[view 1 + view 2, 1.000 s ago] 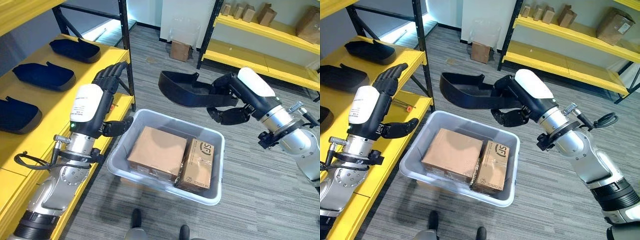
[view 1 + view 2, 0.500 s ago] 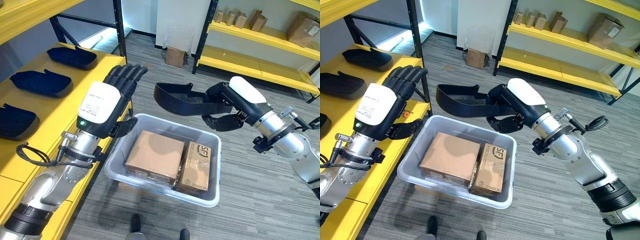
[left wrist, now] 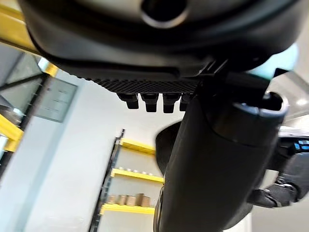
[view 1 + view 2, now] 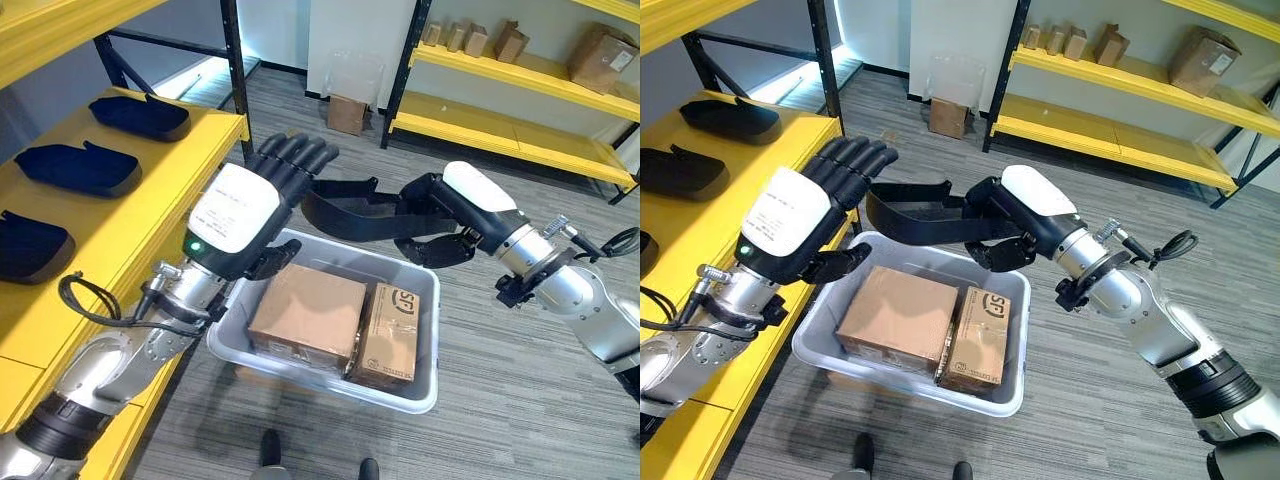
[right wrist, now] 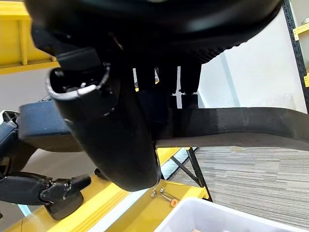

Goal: Move parts from the plastic box to the shelf.

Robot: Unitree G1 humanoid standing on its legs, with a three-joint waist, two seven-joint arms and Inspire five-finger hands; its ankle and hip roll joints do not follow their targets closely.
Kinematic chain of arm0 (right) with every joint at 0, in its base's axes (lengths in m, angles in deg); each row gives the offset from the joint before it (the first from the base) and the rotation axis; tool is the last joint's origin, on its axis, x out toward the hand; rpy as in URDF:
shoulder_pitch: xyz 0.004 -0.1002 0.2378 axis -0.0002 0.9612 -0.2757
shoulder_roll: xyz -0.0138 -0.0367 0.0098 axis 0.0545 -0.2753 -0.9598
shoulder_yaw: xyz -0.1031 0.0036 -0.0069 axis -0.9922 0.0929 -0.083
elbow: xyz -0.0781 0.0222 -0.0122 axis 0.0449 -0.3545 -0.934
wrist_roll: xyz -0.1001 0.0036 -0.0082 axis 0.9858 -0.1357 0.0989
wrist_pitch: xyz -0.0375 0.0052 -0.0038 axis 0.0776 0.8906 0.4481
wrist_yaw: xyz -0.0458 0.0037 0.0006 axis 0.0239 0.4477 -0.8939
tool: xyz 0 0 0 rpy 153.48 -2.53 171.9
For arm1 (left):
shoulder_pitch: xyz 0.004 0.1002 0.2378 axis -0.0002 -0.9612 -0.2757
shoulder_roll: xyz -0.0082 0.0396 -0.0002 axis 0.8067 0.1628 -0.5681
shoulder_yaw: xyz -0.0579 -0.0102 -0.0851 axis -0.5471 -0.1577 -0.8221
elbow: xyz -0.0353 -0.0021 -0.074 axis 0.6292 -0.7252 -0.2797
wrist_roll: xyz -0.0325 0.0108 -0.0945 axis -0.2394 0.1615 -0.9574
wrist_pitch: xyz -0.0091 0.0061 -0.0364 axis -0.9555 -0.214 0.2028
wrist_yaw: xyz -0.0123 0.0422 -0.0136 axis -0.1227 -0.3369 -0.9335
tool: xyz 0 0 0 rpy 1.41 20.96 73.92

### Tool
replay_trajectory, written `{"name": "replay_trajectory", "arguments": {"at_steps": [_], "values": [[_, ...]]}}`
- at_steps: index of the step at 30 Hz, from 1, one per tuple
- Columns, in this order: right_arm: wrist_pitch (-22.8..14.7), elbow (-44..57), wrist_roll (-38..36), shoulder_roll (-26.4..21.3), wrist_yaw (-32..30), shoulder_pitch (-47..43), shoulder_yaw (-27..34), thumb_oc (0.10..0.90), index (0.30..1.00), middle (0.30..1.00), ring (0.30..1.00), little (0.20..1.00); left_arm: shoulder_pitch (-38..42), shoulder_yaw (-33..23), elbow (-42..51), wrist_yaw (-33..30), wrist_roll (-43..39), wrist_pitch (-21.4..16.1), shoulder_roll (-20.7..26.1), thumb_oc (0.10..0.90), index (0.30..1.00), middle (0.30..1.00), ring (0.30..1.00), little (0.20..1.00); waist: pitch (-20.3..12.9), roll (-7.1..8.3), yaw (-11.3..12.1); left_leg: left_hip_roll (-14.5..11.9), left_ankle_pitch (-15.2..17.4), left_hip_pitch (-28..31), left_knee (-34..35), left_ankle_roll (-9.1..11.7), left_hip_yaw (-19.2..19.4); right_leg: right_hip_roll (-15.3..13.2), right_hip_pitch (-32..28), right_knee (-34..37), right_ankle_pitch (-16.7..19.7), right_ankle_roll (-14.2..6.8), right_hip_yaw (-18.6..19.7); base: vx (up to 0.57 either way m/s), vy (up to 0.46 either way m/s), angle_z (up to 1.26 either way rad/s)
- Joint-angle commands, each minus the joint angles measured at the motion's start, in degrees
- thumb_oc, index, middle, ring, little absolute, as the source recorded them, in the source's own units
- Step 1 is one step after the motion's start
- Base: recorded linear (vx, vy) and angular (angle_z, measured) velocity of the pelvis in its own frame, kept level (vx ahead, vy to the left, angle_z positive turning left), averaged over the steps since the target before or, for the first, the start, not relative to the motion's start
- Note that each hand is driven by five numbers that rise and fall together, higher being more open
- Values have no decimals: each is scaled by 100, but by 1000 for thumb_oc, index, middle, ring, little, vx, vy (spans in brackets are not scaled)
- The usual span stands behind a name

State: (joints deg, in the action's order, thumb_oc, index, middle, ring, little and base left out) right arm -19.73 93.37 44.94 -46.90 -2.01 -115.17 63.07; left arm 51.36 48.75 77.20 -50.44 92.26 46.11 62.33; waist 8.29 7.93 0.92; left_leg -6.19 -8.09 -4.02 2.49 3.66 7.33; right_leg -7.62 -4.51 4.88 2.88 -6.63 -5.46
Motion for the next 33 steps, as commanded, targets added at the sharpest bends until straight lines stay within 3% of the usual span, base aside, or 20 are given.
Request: {"name": "replay_trajectory", "arguments": {"at_steps": [1,33], "values": [[-343,-99,-444,-33,-578,-1068,101,400,300,300,300,300,668,119,5,-329,183,-122,-23,900,1000,1000,1000,1000,-860,-154,-67,-799,343,-7,-103,434,65,-520,-503,-9,-439,-578,-360,2,2,-10],[-349,-145,-469,279,-513,-1380,-126,400,300,300,300,300,1158,901,-867,-85,303,-73,-381,900,1000,1000,1000,1000,-953,-123,-202,-837,328,91,-41,428,180,-532,-448,1,-428,-562,-233,0,2,-1]]}}
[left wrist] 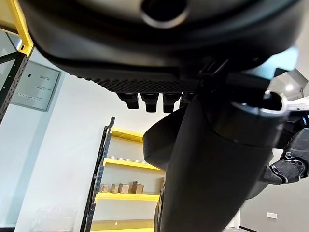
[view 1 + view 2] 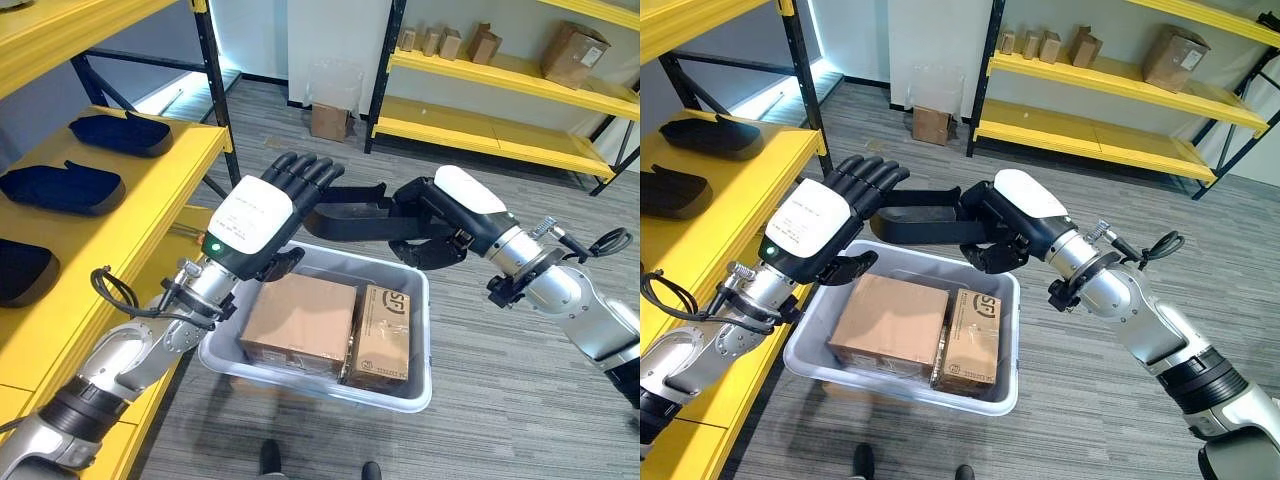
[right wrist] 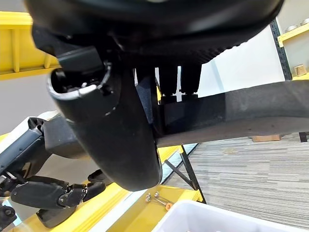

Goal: Move parts from the plastic box to the shelf.

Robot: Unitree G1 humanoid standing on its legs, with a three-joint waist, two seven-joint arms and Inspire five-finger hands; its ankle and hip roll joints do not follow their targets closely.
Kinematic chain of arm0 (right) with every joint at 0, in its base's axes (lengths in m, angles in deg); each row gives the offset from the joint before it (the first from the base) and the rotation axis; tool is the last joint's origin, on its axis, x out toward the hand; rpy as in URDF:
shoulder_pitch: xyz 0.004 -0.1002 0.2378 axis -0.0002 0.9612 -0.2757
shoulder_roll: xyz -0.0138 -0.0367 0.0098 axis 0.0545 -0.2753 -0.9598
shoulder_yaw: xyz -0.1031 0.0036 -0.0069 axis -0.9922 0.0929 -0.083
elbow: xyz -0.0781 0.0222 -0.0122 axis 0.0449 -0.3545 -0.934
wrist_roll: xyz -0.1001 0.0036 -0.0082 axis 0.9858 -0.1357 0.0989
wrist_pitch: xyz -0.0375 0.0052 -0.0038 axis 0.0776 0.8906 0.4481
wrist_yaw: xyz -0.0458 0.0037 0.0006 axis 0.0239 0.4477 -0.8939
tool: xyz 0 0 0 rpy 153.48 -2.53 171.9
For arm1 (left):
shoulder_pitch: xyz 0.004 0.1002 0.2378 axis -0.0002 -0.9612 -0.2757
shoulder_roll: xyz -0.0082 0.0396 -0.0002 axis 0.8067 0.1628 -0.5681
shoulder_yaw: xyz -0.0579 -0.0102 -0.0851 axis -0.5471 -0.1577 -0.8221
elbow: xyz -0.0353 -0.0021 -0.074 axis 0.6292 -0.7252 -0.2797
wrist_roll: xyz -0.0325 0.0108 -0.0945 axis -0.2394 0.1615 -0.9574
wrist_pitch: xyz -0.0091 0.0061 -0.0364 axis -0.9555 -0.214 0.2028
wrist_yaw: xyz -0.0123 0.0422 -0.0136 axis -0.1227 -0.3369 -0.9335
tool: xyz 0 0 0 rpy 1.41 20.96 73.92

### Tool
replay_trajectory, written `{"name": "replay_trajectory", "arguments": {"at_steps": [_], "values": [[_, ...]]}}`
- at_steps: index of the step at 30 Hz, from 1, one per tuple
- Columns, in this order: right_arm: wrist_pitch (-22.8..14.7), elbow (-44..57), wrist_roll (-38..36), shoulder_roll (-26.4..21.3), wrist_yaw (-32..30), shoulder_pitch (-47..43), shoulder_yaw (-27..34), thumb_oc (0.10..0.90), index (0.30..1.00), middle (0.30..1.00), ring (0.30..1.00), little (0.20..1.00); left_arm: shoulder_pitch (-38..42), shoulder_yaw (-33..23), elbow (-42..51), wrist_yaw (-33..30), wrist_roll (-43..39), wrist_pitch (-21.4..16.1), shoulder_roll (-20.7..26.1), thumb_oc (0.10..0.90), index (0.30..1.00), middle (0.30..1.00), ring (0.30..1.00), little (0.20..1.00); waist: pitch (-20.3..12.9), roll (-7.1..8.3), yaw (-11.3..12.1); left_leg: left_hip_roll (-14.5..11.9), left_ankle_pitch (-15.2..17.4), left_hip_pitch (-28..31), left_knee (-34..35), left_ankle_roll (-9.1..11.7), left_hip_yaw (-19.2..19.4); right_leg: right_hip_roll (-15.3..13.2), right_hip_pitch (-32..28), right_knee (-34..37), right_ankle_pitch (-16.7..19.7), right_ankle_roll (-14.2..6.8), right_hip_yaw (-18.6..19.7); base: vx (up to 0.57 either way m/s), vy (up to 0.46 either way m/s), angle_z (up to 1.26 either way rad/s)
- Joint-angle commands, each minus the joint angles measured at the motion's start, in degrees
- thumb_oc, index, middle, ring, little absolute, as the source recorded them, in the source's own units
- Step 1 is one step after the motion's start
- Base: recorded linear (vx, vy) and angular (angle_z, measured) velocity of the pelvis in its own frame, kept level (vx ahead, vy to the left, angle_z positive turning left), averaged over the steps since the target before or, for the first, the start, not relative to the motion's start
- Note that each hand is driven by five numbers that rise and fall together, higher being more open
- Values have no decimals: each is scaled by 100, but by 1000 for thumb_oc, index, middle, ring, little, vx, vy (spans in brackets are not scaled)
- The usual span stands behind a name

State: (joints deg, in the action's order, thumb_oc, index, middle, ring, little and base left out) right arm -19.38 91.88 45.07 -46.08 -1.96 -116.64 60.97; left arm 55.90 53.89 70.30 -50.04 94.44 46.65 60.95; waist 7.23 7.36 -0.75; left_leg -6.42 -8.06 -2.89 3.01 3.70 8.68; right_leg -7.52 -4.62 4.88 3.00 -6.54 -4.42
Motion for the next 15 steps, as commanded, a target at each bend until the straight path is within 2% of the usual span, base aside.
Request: {"name": "replay_trajectory", "arguments": {"at_steps": [1,13,14,15], "values": [[-383,3,-484,200,-519,-1245,74,400,300,300,300,300,721,398,-180,-121,79,-122,-243,900,1000,1000,1000,1000,-844,-63,-33,-813,324,-24,-95,425,48,-540,-433,0,-440,-571,-331,0,0,0],[-351,12,-484,265,-495,-1421,-109,400,300,300,300,300,1046,638,-102,-88,64,-119,-342,900,1000,1000,1000,1000,-795,-59,-82,-828,375,-74,-211,419,68,-534,-392,-3,-427,-552,-256,4,4,-3],[-346,20,-491,279,-495,-1437,-114,400,300,300,300,300,1080,672,-90,-78,61,-129,-356,863,948,948,948,948,-788,-60,-90,-828,387,-81,-229,417,70,-530,-379,-4,-428,-547,-241,0,0,0],[-339,4,-483,299,-510,-1466,-147,400,300,300,300,300,1150,748,-82,-55,31,-139,-391,573,542,542,542,542,-779,-60,-105,-833,391,-87,-243,417,70,-528,-373,-6,-430,-545,-230,0,0,0]]}}
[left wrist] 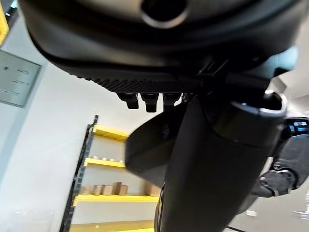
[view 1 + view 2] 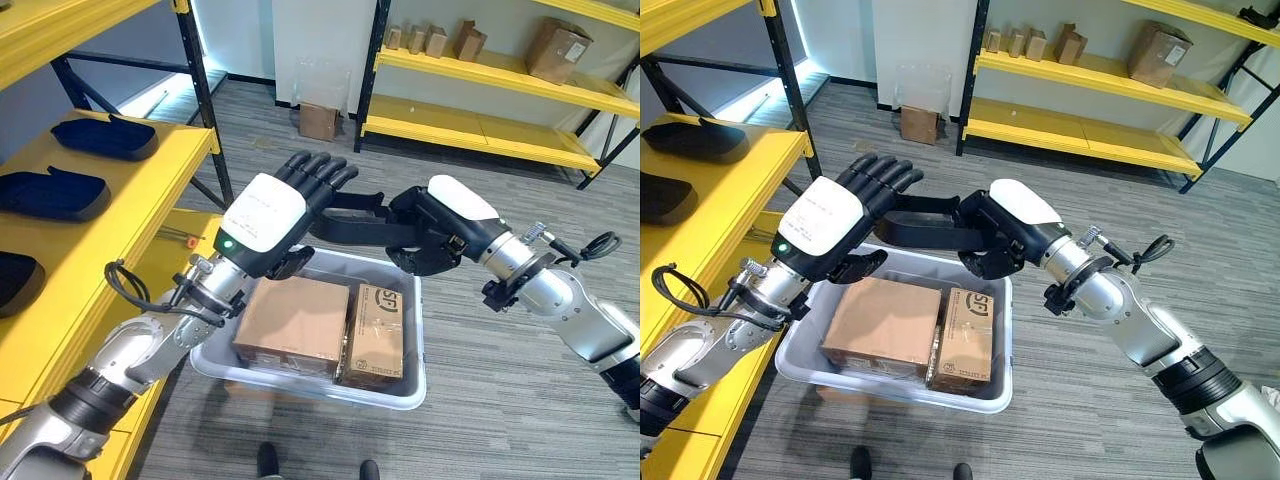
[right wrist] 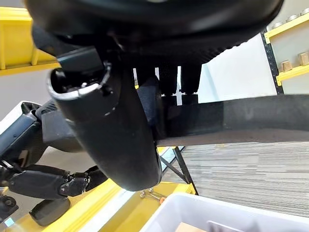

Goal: Move parts from the plastic box to the shelf.

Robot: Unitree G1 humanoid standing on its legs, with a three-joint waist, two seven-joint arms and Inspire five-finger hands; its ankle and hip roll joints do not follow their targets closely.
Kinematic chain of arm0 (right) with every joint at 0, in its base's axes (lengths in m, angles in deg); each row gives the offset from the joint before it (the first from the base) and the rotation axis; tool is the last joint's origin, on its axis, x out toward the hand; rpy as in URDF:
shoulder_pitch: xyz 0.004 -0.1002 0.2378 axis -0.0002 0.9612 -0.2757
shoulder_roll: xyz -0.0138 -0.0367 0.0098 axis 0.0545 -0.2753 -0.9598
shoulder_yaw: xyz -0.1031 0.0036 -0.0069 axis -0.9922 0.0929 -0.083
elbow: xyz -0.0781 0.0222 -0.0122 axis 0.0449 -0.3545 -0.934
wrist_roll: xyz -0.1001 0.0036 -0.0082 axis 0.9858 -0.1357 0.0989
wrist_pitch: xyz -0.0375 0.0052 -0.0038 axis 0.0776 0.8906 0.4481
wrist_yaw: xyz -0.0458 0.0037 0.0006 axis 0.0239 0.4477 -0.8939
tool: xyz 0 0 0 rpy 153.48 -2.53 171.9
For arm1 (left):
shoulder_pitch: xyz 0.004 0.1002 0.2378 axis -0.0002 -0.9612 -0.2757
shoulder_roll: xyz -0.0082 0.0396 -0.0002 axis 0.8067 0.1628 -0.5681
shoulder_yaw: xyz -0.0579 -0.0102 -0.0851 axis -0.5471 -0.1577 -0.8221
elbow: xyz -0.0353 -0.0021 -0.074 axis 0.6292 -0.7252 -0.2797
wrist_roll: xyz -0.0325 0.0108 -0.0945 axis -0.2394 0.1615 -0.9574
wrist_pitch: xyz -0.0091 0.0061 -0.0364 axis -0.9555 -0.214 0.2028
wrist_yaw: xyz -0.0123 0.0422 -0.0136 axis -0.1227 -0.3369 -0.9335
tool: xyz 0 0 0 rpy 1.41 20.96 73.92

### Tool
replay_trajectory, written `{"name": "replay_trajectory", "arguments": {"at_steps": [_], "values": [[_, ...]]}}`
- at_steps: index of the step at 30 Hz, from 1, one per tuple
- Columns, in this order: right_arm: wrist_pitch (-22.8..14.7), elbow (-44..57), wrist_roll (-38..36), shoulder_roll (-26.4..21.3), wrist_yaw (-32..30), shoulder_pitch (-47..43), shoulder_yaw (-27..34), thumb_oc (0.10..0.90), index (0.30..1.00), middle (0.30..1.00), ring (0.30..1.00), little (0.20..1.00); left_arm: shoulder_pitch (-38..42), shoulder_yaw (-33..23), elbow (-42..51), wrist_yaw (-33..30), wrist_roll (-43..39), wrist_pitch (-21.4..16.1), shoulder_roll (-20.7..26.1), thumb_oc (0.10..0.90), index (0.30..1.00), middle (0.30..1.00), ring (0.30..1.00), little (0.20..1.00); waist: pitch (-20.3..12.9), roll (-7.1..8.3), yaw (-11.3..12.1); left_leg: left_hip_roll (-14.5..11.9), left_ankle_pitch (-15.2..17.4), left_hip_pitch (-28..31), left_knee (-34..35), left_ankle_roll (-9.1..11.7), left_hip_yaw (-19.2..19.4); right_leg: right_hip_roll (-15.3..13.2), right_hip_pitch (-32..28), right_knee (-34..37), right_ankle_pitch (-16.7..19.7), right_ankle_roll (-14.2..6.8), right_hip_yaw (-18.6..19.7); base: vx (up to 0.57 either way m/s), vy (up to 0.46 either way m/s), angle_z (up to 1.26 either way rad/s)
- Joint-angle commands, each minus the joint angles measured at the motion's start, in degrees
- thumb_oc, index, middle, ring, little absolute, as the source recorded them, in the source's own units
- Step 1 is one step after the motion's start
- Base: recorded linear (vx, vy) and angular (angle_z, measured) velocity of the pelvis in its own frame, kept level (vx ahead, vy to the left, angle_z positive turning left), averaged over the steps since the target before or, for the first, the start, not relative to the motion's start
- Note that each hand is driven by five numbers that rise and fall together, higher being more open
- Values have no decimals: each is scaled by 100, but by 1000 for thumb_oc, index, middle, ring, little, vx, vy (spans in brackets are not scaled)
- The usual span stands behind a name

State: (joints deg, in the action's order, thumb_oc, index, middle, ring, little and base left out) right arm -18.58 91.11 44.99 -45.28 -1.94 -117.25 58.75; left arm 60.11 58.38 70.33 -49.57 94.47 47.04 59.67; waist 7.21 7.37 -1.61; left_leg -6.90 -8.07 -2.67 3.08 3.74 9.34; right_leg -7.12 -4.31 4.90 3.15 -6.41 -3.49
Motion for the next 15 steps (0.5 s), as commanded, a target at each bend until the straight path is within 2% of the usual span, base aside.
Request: {"name": "replay_trajectory", "arguments": {"at_steps": [1,3,15], "values": [[-420,77,-474,218,-514,-1407,77,400,300,300,300,300,742,308,-93,-104,28,-178,-266,516,462,462,462,462,-775,-61,-15,-786,394,-111,-254,413,3,-569,-404,-7,-444,-558,-322,0,0,0],[-416,78,-469,228,-502,-1435,47,400,300,300,300,300,823,398,-73,-75,24,-191,-308,400,300,300,300,300,-774,-63,-29,-787,396,-108,-255,410,2,-571,-401,-9,-444,-559,-308,0,0,0],[-410,58,-467,352,-533,-1534,-29,400,300,300,300,300,1121,717,-70,1,-13,-231,-537,400,300,300,300,300,-774,-83,-77,-779,413,-106,-274,403,15,-573,-403,-12,-454,-547,-296,0,0,0]]}}
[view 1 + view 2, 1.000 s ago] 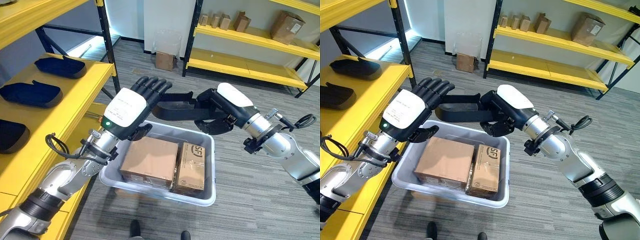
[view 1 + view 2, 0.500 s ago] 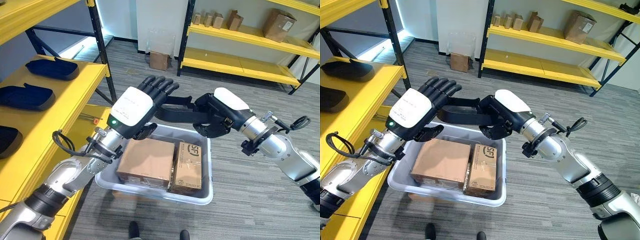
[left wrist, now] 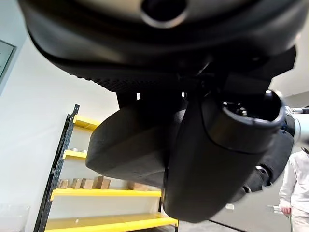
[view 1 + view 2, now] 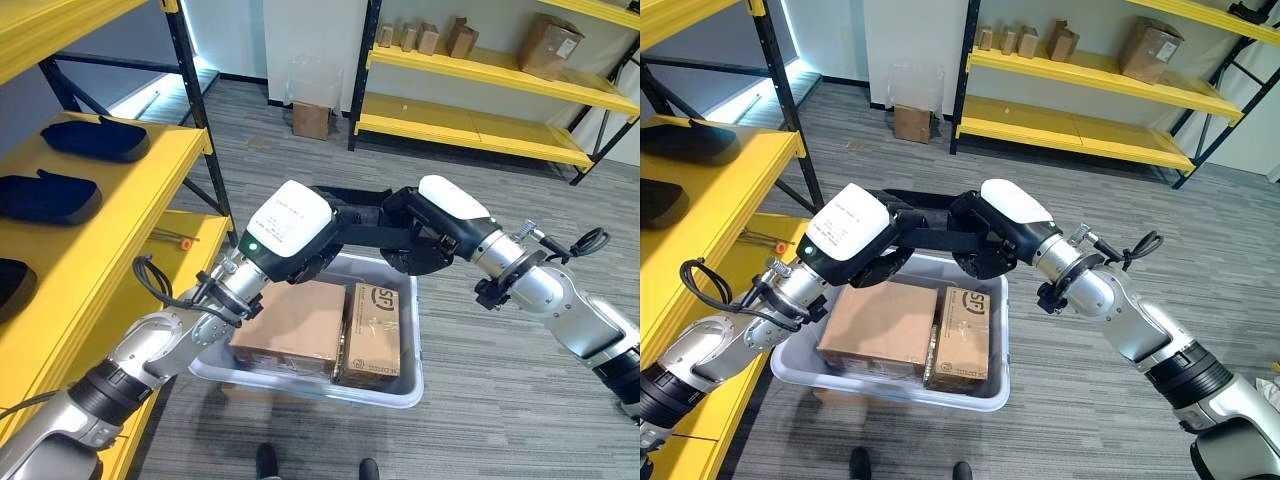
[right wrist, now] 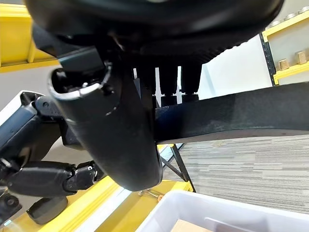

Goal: Move parts from the plastic box to the shelf.

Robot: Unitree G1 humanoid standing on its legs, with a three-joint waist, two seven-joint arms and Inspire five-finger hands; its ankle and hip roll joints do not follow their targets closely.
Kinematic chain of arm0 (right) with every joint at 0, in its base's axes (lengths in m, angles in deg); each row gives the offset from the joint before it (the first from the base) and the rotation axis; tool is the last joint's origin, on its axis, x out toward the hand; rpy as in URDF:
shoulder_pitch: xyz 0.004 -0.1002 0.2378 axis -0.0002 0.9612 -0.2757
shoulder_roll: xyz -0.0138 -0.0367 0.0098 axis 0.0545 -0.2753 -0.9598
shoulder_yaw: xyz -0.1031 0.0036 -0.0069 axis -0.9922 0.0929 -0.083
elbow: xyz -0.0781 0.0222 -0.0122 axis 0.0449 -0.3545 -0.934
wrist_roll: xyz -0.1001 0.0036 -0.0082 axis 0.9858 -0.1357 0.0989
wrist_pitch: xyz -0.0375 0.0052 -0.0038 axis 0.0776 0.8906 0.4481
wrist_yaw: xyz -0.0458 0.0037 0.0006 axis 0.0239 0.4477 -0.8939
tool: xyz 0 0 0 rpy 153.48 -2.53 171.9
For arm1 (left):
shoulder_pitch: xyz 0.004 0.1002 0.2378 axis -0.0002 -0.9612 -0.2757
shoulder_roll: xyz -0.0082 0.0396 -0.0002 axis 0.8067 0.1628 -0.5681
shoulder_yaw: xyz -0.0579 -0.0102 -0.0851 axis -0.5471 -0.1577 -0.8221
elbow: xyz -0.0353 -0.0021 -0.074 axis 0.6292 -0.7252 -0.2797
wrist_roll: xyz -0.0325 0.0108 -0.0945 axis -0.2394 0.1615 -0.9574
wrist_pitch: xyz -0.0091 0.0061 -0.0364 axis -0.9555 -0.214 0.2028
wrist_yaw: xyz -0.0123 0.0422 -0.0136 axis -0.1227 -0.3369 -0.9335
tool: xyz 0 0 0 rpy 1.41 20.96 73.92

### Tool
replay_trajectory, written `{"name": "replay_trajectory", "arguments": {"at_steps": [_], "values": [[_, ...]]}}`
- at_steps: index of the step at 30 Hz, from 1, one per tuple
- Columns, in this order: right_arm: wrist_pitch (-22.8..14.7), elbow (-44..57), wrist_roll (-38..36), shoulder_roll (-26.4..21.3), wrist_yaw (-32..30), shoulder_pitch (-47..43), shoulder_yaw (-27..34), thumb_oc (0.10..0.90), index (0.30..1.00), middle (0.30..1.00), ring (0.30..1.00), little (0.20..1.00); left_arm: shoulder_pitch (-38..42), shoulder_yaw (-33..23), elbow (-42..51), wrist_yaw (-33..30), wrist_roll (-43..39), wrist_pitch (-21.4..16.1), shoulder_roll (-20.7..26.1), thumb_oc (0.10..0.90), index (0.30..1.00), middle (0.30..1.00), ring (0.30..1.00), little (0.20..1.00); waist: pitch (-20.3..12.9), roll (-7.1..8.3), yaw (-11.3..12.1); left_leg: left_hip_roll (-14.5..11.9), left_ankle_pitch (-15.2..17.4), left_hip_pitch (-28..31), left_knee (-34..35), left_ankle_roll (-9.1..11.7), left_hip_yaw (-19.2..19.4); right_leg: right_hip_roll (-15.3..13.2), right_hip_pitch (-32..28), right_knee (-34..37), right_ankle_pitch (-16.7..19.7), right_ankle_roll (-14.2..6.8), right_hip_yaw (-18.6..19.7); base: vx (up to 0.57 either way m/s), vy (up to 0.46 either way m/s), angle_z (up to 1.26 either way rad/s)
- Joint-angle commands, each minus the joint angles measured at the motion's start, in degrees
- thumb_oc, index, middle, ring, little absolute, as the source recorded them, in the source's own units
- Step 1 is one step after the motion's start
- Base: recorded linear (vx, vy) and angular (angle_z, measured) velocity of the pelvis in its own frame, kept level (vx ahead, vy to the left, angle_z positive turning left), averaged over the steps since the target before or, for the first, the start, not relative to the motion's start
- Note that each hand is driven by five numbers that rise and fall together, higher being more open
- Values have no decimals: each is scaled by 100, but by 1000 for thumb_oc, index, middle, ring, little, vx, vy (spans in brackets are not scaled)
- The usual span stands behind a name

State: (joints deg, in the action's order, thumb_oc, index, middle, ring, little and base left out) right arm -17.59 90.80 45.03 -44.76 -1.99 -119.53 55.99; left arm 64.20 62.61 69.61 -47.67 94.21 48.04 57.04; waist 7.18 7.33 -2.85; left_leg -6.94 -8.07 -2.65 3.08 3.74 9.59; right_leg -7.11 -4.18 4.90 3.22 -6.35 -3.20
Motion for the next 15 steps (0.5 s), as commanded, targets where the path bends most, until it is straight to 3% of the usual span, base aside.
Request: {"name": "replay_trajectory", "arguments": {"at_steps": [1,14,15], "values": [[-505,83,-470,318,-533,-1305,249,400,300,300,300,300,722,310,-6,-170,-13,-338,-286,400,300,300,300,300,-776,-85,43,-774,409,-109,-268,404,-14,-570,-417,-11,-469,-553,-327,0,0,0],[-521,106,-419,342,-556,-1155,369,400,300,300,300,300,477,147,-70,-157,-56,-338,-224,400,300,300,300,300,-794,-113,52,-770,397,-81,-243,402,-12,-572,-440,-11,-478,-546,-344,0,0,0],[-520,109,-420,343,-554,-1151,371,480,413,413,413,413,473,145,-67,-156,-56,-338,-221,400,300,300,300,300,-794,-113,51,-770,397,-80,-243,402,-13,-572,-441,-11,-478,-546,-344,0,0,0]]}}
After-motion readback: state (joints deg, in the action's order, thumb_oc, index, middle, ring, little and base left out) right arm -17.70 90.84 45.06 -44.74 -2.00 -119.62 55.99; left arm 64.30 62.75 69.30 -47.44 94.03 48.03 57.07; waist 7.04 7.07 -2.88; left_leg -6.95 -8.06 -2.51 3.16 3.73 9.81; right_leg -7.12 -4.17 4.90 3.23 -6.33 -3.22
